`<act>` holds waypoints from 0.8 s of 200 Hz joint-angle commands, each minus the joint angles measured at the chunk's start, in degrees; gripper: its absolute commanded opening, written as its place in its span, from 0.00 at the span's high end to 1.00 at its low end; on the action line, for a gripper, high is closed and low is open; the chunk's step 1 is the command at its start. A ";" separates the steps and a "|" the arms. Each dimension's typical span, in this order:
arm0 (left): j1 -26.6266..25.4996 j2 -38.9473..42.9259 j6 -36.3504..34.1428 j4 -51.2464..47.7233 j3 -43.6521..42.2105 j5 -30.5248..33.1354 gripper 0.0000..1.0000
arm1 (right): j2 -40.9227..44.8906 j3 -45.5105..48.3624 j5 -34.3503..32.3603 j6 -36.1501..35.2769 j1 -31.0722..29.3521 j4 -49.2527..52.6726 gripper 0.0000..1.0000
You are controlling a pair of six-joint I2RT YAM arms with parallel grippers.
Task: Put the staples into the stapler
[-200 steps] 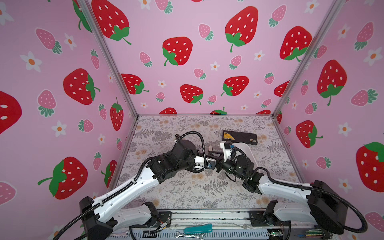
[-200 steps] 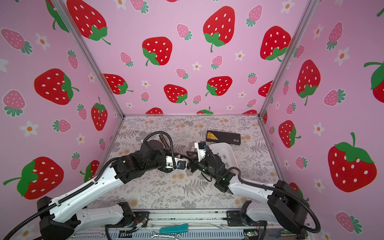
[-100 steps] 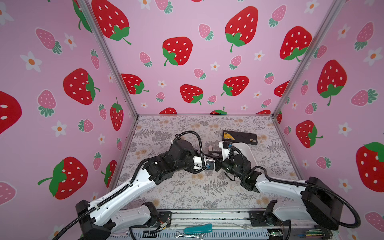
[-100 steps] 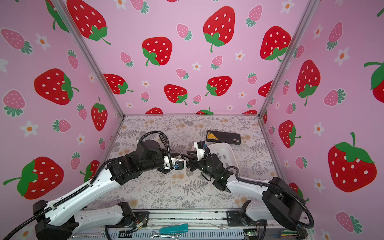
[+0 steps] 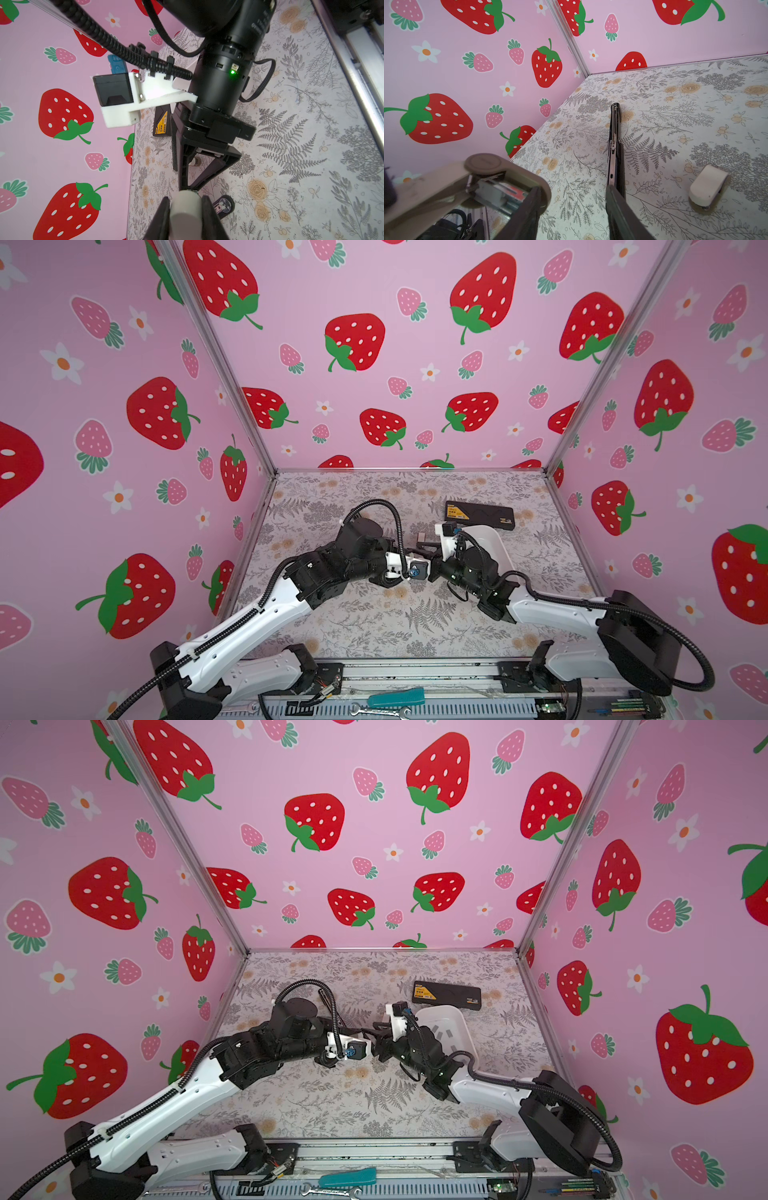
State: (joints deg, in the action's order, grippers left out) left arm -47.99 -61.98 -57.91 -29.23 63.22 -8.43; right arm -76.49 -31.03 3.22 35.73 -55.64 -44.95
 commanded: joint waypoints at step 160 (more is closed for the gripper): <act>2.90 0.52 4.21 4.15 2.00 -9.10 1.00 | 7.85 2.43 -13.31 -15.93 0.26 5.23 0.36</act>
State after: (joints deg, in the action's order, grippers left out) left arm -45.34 -61.98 -54.06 -26.81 63.22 -15.18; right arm -74.02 -31.75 -2.31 27.68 -55.59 -40.69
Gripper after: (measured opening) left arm 0.261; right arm 0.602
